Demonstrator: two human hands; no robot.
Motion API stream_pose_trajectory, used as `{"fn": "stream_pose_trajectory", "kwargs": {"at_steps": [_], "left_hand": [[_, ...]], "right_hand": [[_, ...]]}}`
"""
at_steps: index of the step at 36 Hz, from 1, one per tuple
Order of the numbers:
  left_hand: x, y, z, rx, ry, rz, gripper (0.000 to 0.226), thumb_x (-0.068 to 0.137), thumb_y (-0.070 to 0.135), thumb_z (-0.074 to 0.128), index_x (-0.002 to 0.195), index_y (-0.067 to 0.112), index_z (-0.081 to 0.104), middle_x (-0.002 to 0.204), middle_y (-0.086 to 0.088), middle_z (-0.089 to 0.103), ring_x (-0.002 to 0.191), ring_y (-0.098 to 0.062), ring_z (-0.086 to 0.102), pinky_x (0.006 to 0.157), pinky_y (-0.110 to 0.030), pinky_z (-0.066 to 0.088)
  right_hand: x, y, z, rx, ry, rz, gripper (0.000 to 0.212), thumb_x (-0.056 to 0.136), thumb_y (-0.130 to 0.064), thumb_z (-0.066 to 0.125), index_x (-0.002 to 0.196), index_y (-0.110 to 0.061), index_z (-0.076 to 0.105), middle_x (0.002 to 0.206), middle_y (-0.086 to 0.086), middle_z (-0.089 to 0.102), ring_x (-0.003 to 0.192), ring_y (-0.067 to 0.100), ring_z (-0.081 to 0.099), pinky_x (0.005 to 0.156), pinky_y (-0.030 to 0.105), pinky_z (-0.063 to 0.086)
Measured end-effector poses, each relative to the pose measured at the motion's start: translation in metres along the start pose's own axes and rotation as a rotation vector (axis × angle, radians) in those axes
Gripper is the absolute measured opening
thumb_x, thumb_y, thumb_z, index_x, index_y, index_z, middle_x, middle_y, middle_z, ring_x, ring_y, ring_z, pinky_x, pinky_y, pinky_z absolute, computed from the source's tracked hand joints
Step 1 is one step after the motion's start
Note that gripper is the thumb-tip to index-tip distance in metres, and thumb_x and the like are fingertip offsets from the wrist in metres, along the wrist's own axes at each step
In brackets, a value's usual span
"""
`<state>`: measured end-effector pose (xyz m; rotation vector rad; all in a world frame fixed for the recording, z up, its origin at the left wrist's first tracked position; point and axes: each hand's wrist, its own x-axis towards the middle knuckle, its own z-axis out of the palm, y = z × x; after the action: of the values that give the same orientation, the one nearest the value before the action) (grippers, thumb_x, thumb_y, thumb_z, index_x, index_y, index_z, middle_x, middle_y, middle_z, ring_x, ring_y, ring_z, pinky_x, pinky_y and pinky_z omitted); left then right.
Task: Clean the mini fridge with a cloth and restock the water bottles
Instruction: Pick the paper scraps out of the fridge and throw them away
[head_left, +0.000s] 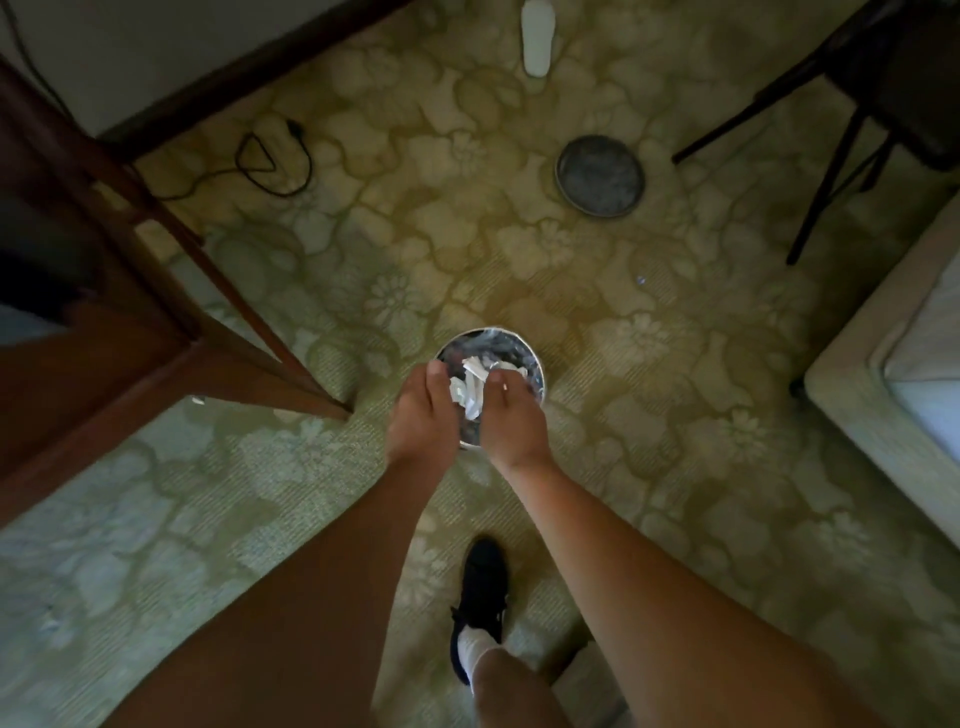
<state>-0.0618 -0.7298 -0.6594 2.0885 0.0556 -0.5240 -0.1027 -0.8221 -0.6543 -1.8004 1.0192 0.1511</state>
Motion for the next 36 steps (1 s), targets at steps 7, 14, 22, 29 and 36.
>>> {"fn": "stream_pose_trajectory", "kwargs": {"at_steps": [7,14,22,29,36], "left_hand": [[-0.072,0.005,-0.110,0.029,0.021,0.133,0.041,0.109,0.041,0.031,0.117,0.017,0.063,0.110,-0.002,0.068,0.104,-0.025,0.062,0.084,-0.034,0.044],[-0.140,-0.038,-0.253,0.079,0.156,0.216,0.036,0.109,0.037,0.035,0.113,0.015,0.063,0.104,-0.009,0.069,0.101,-0.035,0.063,0.082,-0.038,0.045],[-0.194,-0.062,-0.430,0.059,0.345,0.295,0.034,0.109,0.034,0.036,0.110,0.015,0.064,0.102,-0.003,0.067,0.100,-0.028,0.063,0.087,-0.044,0.048],[-0.232,-0.084,-0.563,0.102,0.545,0.285,0.034,0.109,0.036,0.035,0.108,0.017,0.063,0.100,-0.003,0.066,0.094,-0.028,0.063,0.084,-0.047,0.050],[-0.246,-0.095,-0.662,0.220,0.708,0.247,0.031,0.108,0.031,0.039,0.109,0.013,0.065,0.103,-0.008,0.067,0.092,-0.035,0.063,0.079,-0.044,0.046]], "right_hand": [[-0.116,-0.063,0.034,-0.090,-0.003,-0.185,0.034,0.108,-0.031,0.036,0.113,-0.010,0.062,0.101,0.011,0.069,0.095,0.027,0.063,0.083,0.038,0.047],[-0.239,-0.117,0.110,-0.116,-0.035,-0.317,0.035,0.108,-0.034,0.038,0.120,-0.013,0.062,0.118,0.014,0.066,0.111,0.032,0.059,0.087,0.035,0.042],[-0.365,-0.202,0.211,-0.134,-0.148,-0.486,0.036,0.106,-0.043,0.037,0.123,-0.023,0.062,0.121,0.004,0.066,0.115,0.025,0.059,0.101,0.042,0.045],[-0.449,-0.278,0.286,-0.173,-0.236,-0.620,0.037,0.107,-0.042,0.037,0.128,-0.023,0.061,0.124,0.007,0.066,0.117,0.026,0.058,0.098,0.035,0.043],[-0.494,-0.340,0.343,-0.210,-0.327,-0.737,0.035,0.107,-0.038,0.040,0.127,-0.019,0.060,0.123,0.009,0.066,0.116,0.027,0.058,0.095,0.035,0.044]]}}
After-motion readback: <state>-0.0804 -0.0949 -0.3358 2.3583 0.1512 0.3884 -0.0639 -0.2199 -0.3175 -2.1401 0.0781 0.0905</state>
